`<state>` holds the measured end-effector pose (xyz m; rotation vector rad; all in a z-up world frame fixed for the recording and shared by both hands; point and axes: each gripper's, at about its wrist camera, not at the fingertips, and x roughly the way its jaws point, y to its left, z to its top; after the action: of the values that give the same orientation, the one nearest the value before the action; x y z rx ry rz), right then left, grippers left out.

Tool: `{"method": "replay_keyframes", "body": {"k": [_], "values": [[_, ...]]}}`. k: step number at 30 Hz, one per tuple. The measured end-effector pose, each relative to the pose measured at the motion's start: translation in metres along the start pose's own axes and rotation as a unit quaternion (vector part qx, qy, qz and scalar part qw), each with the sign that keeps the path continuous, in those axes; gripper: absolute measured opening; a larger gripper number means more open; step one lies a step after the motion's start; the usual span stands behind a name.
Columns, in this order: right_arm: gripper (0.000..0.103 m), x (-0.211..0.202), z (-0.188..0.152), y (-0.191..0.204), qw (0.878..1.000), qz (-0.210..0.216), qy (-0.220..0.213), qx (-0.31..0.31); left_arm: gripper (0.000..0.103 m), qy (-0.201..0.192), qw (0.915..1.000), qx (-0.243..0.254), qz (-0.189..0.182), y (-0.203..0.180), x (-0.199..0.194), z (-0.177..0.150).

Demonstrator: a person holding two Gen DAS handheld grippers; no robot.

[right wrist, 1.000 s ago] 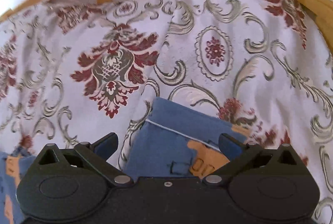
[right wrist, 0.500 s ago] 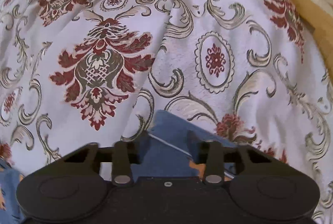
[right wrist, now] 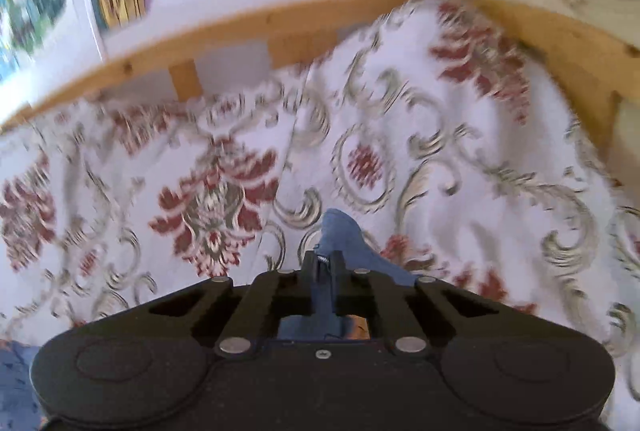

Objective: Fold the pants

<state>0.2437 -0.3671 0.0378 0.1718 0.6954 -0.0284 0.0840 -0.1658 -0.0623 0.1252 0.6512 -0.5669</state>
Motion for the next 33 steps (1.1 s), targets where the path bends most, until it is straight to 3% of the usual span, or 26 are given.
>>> {"method": "replay_keyframes", "body": {"k": [2,10,19,30,33], "values": [[0.005,-0.023,-0.005,-0.014,1.0,0.002,-0.027,0.006,0.003,-0.003,1.0,0.008,0.004,-0.001,-0.002,-0.001],[0.005,-0.11,-0.046,-0.065,0.995,-0.013,-0.093,0.036,0.001,-0.009,0.9978,0.066,-0.004,-0.005,-0.023,0.006],[0.005,-0.111,-0.131,-0.123,0.988,-0.043,-0.023,0.145,0.001,0.046,0.9849,0.167,-0.011,-0.024,-0.017,-0.005],[0.005,-0.109,-0.154,-0.113,0.988,-0.048,-0.008,0.149,0.0,0.074,0.9665,0.245,0.023,-0.034,-0.021,-0.004],[0.014,-0.105,-0.158,-0.112,0.989,-0.046,-0.002,0.144,0.001,0.097,0.9645,0.245,-0.021,-0.031,-0.022,0.002]]}}
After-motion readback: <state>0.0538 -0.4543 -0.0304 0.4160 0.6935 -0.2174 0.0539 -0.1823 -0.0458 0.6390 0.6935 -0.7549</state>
